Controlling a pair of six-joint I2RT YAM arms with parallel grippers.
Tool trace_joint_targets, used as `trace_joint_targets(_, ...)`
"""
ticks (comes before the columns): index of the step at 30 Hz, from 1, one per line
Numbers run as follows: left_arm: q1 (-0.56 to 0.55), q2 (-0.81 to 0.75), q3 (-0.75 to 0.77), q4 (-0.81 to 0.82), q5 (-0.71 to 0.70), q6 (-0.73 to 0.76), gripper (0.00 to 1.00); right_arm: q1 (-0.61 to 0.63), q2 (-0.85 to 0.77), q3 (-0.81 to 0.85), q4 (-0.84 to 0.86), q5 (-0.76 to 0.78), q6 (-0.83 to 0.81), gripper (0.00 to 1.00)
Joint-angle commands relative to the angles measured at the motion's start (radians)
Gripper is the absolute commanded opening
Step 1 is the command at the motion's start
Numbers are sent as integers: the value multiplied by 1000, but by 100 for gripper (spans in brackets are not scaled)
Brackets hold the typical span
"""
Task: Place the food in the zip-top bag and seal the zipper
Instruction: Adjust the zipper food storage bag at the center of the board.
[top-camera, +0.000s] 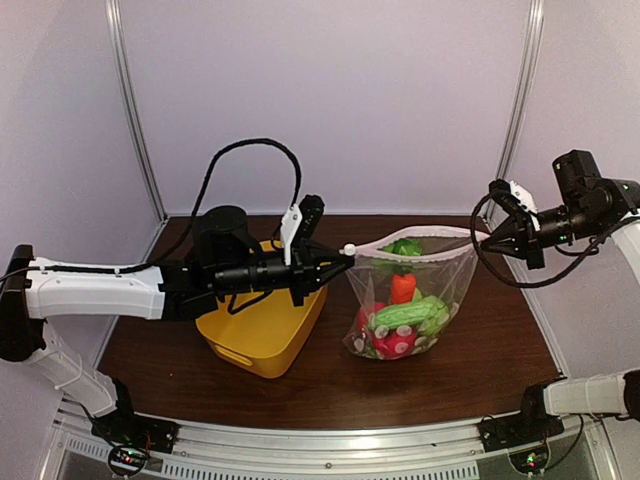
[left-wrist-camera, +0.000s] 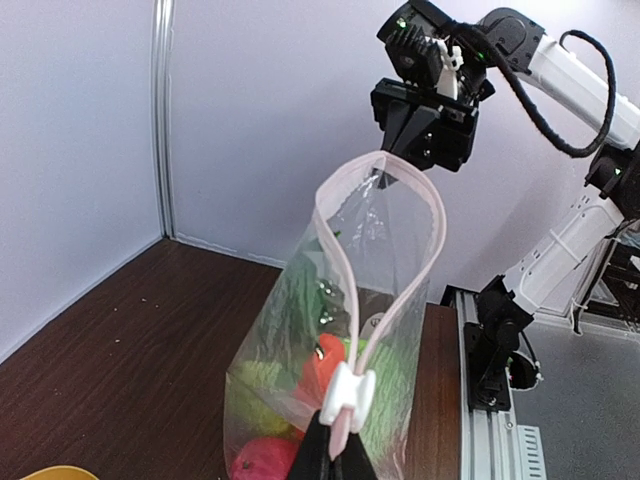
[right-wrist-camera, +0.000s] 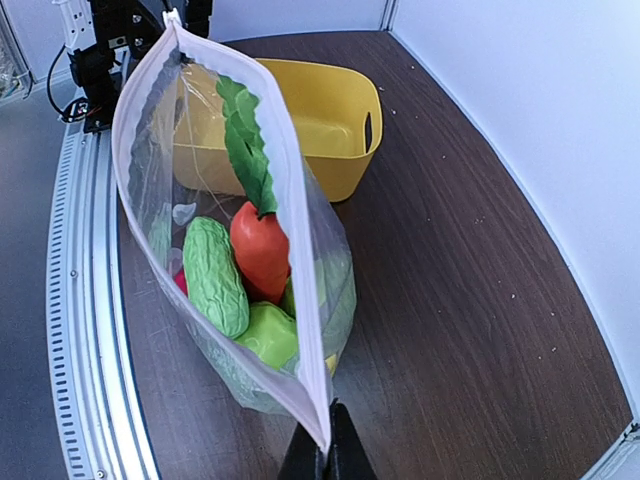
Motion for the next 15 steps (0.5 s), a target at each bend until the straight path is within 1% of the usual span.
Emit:
trace_joint_targets(1, 5, -26, -16, -7, -43, -20, 0, 2, 43, 53, -31, 66, 18, 0)
trace_joint_targets(4, 4, -30, -16, -17, -90, -43, 0, 2, 63, 97, -115, 101, -61, 0)
trace_joint_targets(6, 3, -20, -22, 10, -102, -74, 0, 2, 66, 95, -131, 129, -87, 0)
trace_joint_targets(15, -37, 68, -31, 143, -116, -119, 0, 2, 82, 107, -161, 156, -97, 1)
